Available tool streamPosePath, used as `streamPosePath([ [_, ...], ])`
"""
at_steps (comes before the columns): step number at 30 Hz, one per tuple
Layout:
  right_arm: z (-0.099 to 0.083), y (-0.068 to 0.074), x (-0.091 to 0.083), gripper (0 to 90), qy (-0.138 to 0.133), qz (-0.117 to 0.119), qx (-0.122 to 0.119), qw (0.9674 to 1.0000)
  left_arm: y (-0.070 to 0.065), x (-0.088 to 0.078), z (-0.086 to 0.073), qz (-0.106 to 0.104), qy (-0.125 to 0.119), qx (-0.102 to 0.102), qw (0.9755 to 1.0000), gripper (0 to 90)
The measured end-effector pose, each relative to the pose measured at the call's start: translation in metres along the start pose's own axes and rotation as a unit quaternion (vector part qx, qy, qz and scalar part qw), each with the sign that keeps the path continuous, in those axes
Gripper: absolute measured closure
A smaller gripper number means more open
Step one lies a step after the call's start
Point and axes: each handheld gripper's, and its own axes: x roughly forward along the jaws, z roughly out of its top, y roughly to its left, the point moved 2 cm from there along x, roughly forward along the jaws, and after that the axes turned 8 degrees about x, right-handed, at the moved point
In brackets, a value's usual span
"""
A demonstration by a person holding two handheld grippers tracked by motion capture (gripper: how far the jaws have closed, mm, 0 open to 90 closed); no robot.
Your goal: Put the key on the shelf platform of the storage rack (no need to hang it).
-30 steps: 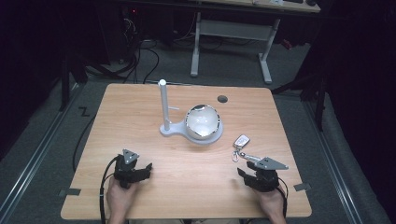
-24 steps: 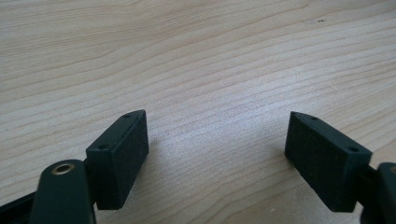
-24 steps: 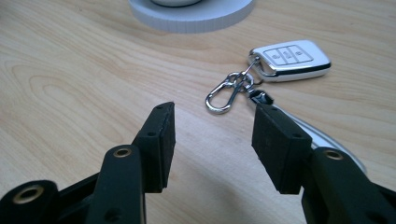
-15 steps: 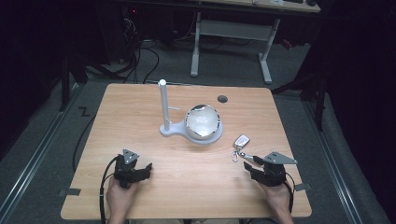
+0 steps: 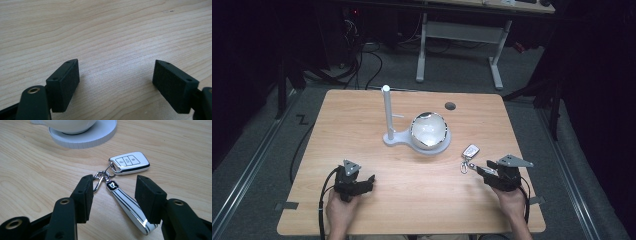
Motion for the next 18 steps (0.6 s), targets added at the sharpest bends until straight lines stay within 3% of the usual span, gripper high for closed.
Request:
streamPosePath([
  [18,0.002,-0.011,0.023,49.7,0.025,-0.009,0.008,0.9996,0.0,0.0,0.0,0.0,0.0,0.0,1.0,21.9],
])
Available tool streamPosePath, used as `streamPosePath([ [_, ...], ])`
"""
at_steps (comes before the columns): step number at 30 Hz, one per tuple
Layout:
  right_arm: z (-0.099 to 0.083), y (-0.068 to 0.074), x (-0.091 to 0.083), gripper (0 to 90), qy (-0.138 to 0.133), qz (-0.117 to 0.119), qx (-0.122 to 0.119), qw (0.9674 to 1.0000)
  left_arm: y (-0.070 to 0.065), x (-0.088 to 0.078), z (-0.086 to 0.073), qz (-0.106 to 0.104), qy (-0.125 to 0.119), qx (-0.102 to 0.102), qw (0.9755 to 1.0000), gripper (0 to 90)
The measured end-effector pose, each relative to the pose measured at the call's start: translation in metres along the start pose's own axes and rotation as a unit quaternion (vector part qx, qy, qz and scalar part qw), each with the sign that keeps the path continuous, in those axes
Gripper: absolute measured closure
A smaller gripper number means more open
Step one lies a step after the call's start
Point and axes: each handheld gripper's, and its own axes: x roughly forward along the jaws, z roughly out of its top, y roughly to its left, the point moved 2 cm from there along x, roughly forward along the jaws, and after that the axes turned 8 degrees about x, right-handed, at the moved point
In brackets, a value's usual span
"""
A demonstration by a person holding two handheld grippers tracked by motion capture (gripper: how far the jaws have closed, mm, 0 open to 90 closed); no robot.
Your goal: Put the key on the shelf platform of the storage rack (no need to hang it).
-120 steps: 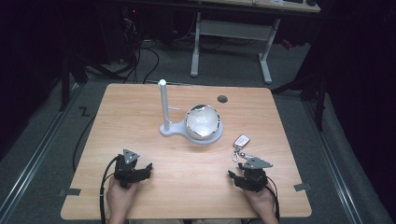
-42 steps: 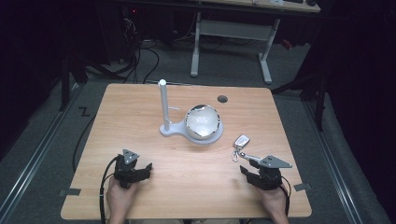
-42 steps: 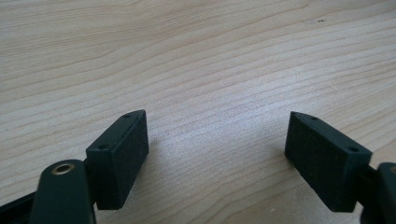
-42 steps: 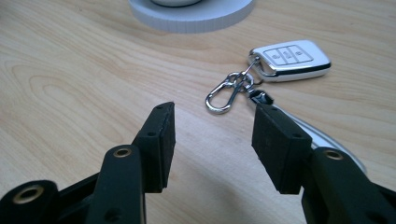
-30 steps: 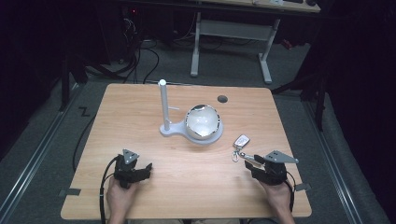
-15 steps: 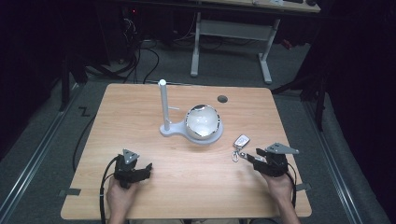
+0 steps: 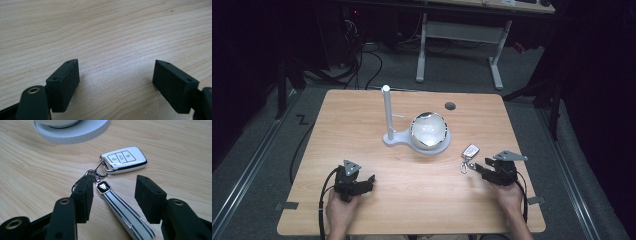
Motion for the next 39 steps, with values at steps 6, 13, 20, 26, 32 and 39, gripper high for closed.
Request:
streamPosePath([
  [6,-0.001,-0.001,0.01,49.7,0.014,-0.001,0.0,0.9999,0.0,0.0,0.0,0.0,0.0,0.0,1.0,21.8],
  [13,-0.001,-0.003,0.016,49.7,0.021,-0.001,0.001,0.9998,0.0,0.0,0.0,0.0,0.0,0.0,1.0,21.9],
  [20,0.003,0.002,0.024,49.6,0.031,0.0,-0.01,0.9995,0.0,0.0,0.0,0.0,0.0,0.0,1.0,21.9],
  [26,0.005,0.006,0.032,52.1,0.039,-0.008,-0.025,0.9989,0.0,0.0,0.0,0.0,0.0,0.0,1.0,21.8],
  [32,0.002,0.007,0.038,57.8,0.054,-0.013,-0.034,0.9979,0.0,0.0,0.0,0.0,0.0,0.0,1.0,21.8],
  [39,0.001,0.011,0.039,67.0,0.058,-0.005,-0.045,0.9973,0.0,0.0,0.0,0.0,0.0,0.0,1.0,21.8],
])
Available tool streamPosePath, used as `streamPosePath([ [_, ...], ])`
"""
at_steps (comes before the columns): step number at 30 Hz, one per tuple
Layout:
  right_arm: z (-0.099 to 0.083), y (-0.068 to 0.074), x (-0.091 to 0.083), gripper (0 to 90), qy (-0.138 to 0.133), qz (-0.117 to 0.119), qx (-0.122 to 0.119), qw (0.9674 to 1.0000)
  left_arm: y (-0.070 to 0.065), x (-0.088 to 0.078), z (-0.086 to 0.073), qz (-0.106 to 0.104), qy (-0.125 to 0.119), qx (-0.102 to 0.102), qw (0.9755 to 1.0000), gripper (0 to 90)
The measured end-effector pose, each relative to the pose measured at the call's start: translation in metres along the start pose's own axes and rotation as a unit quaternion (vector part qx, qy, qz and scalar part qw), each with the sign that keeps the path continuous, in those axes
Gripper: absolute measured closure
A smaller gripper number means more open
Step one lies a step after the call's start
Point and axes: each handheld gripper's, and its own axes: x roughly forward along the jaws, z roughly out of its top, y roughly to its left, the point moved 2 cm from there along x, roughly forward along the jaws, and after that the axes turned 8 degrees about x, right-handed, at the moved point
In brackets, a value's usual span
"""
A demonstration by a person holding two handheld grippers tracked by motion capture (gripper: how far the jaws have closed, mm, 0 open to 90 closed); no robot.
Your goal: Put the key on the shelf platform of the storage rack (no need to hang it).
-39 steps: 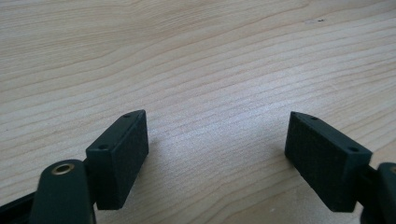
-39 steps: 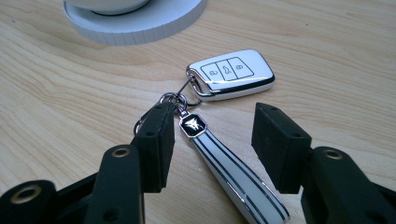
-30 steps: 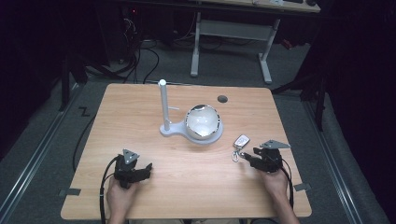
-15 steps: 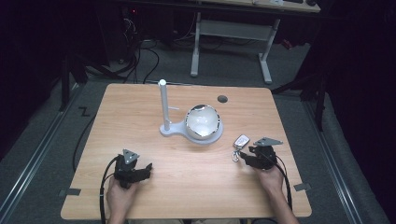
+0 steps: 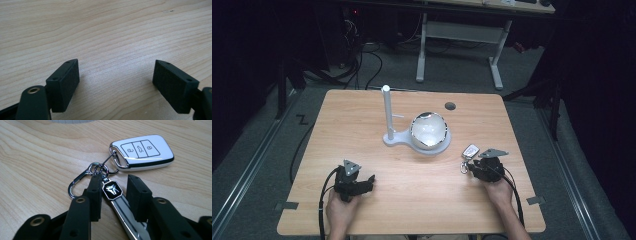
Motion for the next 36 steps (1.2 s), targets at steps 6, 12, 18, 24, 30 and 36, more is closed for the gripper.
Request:
streamPosePath([
  [6,0.0,0.0,-0.001,73.5,0.003,0.007,0.0,1.0,0.0,0.0,0.0,0.0,0.0,0.0,1.0,21.8],
  [12,0.0,0.0,-0.001,74.3,0.005,0.007,0.002,1.0,0.0,0.0,0.0,0.0,0.0,0.0,1.0,21.7],
  [18,0.0,0.0,-0.001,74.5,0.002,0.008,0.003,1.0,0.0,0.0,0.0,0.0,0.0,0.0,1.0,21.7],
  [24,0.003,-0.002,-0.009,74.5,-0.02,0.027,0.02,0.9992,0.0,0.0,0.0,0.0,0.0,0.0,1.0,21.7],
  [30,0.006,-0.006,-0.024,74.5,-0.048,0.031,0.025,0.998,0.0,0.0,0.0,0.0,0.0,0.0,1.0,21.7],
  [36,0.011,-0.009,-0.036,74.6,-0.065,0.03,0.03,0.997,0.0,0.0,0.0,0.0,0.0,0.0,1.0,21.7],
])
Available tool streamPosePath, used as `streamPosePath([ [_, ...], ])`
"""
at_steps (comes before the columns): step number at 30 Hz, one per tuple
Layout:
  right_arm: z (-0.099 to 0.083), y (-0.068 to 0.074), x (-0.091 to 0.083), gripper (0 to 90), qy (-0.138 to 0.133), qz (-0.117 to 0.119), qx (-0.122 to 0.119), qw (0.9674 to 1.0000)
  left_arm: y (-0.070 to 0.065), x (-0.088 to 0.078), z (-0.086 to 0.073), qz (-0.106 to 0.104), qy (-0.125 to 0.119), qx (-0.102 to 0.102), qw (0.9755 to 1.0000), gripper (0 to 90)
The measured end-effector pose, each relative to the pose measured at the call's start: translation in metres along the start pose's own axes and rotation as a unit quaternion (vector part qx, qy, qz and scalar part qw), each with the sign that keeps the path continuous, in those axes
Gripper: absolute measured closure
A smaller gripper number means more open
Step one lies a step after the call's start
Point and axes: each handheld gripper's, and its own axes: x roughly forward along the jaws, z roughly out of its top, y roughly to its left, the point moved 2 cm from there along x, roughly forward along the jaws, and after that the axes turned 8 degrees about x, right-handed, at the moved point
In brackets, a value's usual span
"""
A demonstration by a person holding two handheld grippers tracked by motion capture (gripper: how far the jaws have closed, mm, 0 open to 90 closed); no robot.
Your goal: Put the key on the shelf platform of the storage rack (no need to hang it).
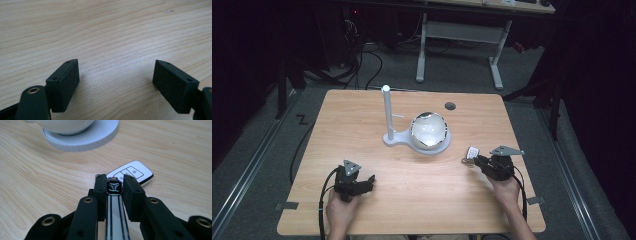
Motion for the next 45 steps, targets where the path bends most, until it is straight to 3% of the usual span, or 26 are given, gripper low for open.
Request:
streamPosePath([
  [18,0.027,0.007,-0.036,74.6,-0.052,0.009,-0.009,0.9986,0.0,0.0,0.0,0.0,-0.001,-0.001,1.0,21.7],
  [45,0.049,0.041,-0.039,74.6,-0.07,0.053,-0.039,0.9954,0.0,0.0,0.0,0.0,0.0,0.0,1.0,21.7],
])
